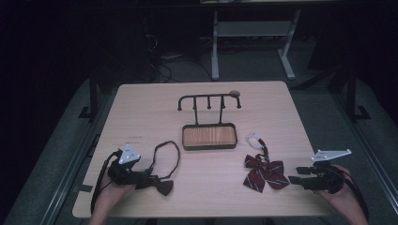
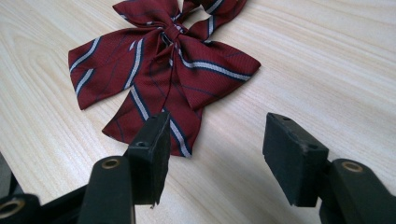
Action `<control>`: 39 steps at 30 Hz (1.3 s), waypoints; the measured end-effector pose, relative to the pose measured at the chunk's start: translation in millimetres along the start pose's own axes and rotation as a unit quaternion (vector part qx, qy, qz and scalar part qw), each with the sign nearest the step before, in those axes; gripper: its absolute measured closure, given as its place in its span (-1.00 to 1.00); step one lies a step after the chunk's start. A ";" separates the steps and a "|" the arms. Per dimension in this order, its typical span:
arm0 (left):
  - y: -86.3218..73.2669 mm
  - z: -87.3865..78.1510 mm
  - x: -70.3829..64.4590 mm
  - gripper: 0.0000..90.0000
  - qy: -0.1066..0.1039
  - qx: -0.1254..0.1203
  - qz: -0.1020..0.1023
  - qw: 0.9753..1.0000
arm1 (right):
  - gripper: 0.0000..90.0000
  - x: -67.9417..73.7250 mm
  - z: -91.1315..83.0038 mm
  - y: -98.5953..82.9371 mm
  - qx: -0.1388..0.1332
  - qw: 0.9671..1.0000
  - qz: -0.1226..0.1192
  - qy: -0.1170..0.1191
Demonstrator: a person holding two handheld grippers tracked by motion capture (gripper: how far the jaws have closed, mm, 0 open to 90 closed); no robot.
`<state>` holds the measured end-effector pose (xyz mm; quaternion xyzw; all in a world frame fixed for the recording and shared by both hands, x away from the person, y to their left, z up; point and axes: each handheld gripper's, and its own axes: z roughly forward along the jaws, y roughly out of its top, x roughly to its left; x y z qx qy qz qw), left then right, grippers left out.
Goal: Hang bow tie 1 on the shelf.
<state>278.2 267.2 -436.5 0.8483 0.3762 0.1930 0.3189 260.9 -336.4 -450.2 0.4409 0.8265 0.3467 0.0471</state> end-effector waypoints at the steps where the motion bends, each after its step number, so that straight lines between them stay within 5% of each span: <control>1: 0.0 0.0 0.0 -0.27 0.000 0.000 0.000 1.000 | -0.08 0.2 0.4 0.5 -0.003 1.000 0.001 0.000; 30: -2.4 -6.2 0.7 -0.33 0.006 -0.014 0.003 1.000 | -0.06 17.1 -3.3 46.1 0.023 1.000 -0.009 0.005; 39: -3.3 -7.0 3.6 -0.33 0.011 -0.012 0.007 1.000 | -0.07 27.8 9.0 79.9 0.056 0.997 -0.047 0.012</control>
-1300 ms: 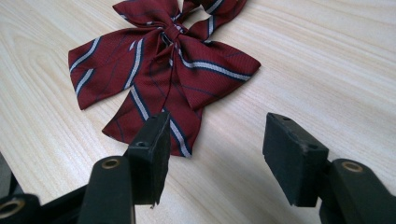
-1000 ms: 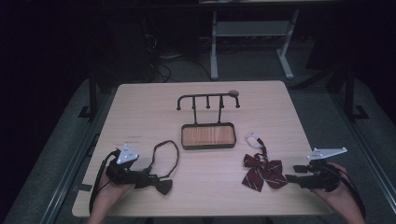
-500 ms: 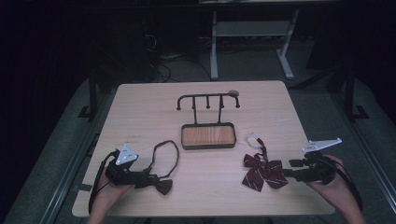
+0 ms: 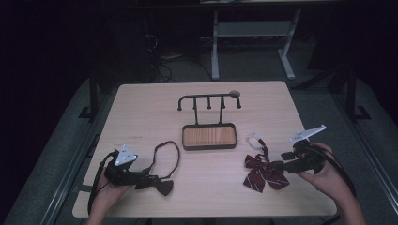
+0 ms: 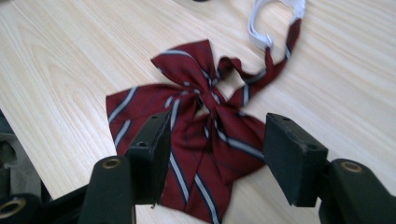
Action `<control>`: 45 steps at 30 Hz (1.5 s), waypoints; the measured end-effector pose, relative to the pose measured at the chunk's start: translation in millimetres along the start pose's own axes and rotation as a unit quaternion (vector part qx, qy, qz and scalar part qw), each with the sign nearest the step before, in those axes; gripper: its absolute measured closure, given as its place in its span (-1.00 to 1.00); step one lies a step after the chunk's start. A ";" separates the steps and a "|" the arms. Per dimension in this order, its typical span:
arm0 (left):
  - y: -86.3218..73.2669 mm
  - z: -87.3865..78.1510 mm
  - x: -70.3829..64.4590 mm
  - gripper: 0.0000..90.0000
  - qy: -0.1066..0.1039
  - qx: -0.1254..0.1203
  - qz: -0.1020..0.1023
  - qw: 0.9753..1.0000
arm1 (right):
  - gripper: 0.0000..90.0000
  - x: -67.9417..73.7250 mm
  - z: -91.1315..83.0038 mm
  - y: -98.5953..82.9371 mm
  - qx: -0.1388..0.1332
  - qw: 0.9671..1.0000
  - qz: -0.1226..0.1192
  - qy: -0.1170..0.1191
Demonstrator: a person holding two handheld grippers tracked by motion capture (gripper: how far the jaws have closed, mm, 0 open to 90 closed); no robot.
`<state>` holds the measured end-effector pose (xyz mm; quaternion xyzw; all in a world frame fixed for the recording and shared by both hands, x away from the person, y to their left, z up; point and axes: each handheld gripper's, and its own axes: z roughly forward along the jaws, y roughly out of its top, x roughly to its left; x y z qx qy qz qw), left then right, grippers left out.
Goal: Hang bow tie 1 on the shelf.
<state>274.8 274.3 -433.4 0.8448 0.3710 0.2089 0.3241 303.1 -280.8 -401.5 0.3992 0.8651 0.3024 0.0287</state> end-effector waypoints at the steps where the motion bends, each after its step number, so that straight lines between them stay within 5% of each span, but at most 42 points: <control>1: -0.2 -0.1 0.1 -0.33 0.000 -0.001 -0.002 1.000 | -0.07 0.0 0.0 0.0 0.000 1.000 0.000 0.000; 12: -0.4 0.4 0.2 -0.33 0.002 0.002 0.004 1.000 | -0.03 1.3 12.0 38.2 0.035 0.999 -0.023 -0.016; 19: -0.7 0.2 0.6 -0.34 0.002 0.000 0.002 1.000 | 0.02 -10.2 19.3 58.3 0.050 0.998 -0.019 -0.015; 45: -0.5 -0.5 0.0 -0.39 0.004 0.000 0.004 1.000 | -0.02 -32.7 35.5 82.3 0.070 0.997 -0.003 -0.013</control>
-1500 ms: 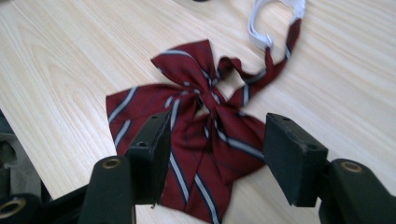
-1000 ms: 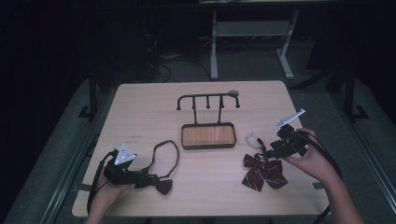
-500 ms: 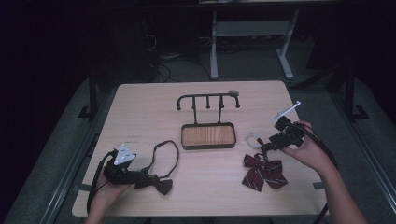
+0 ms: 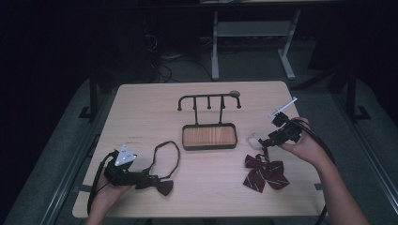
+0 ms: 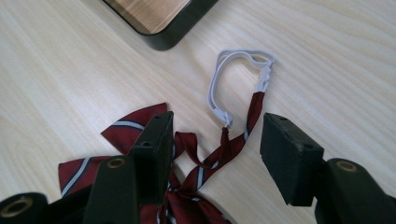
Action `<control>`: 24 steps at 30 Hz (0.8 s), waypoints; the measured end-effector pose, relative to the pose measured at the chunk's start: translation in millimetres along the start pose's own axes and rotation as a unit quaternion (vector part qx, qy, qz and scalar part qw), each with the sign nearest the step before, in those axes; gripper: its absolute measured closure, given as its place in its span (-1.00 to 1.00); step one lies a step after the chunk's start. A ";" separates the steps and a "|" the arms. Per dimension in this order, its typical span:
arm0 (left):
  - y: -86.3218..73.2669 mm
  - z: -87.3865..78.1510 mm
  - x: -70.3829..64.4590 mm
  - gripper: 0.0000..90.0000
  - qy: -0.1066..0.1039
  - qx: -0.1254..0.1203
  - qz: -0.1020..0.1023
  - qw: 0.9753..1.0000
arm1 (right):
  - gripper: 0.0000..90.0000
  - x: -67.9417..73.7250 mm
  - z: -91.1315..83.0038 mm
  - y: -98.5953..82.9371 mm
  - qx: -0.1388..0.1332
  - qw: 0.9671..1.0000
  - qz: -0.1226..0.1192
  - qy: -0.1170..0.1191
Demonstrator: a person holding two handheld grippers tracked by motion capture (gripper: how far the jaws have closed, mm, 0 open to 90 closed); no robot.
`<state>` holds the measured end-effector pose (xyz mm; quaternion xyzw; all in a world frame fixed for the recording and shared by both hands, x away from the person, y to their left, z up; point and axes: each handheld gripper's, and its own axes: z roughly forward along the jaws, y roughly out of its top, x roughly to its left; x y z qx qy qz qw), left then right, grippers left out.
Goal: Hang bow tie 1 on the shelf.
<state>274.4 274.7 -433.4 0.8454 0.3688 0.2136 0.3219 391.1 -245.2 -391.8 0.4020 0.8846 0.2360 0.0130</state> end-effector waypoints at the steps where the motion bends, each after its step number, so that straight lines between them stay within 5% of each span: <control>1: 0.0 -0.1 0.0 -0.39 0.001 0.000 0.000 1.000 | -0.02 -0.9 1.1 1.0 0.001 1.000 0.001 0.000; 24: -0.5 0.1 0.1 -0.39 0.004 0.004 0.004 1.000 | 0.08 -14.1 26.3 11.4 0.031 0.999 0.023 -0.014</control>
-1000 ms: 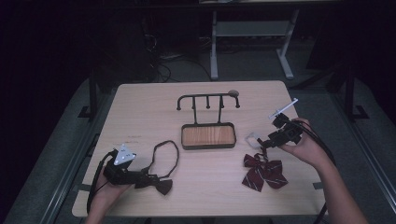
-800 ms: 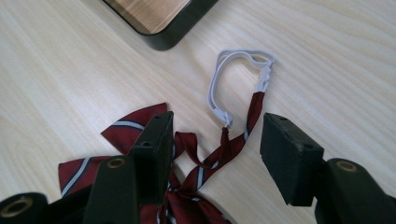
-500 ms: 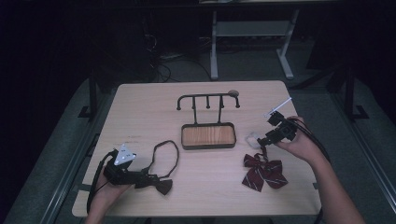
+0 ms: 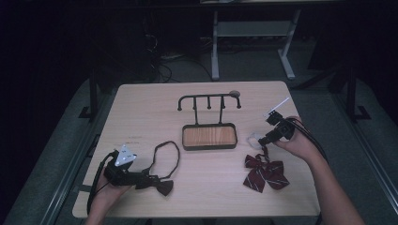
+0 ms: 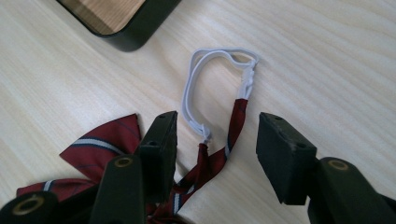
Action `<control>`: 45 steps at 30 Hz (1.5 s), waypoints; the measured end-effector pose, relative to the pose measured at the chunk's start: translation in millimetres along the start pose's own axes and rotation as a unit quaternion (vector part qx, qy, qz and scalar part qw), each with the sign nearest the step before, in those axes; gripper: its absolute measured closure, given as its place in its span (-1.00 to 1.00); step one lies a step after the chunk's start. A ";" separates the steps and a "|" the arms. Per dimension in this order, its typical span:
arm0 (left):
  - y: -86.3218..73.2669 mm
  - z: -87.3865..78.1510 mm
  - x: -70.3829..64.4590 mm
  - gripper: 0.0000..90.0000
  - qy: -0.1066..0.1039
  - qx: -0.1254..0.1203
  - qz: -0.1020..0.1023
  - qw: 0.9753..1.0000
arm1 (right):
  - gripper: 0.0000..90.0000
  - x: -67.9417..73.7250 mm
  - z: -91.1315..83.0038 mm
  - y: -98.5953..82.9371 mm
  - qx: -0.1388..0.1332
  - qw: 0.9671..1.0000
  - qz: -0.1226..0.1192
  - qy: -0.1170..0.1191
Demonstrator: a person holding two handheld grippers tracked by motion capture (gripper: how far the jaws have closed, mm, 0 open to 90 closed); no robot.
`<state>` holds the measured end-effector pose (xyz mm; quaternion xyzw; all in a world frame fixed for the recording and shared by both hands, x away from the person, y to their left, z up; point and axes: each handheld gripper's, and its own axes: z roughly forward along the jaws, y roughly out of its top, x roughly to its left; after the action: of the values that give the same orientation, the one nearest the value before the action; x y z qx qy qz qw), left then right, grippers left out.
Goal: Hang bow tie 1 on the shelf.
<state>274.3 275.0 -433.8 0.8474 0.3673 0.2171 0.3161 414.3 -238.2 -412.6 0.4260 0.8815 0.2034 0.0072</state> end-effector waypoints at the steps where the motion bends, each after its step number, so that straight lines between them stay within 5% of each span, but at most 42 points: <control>1: 0.0 0.1 -0.1 -0.39 0.000 0.000 0.000 1.000 | 0.09 -0.8 0.8 0.6 0.001 1.000 0.000 -0.002; 25: 0.2 1.1 0.4 -0.39 -0.011 0.002 0.000 1.000 | 0.24 -8.2 27.6 14.5 0.047 0.998 0.022 -0.025; 45: 0.9 0.9 0.3 -0.39 -0.011 0.005 0.002 1.000 | 0.77 -1.9 38.7 20.8 0.077 0.995 0.005 -0.069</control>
<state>275.4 274.4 -433.7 0.8518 0.3633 0.2067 0.3158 438.3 -214.5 -440.9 0.4425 0.8899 0.1051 0.0338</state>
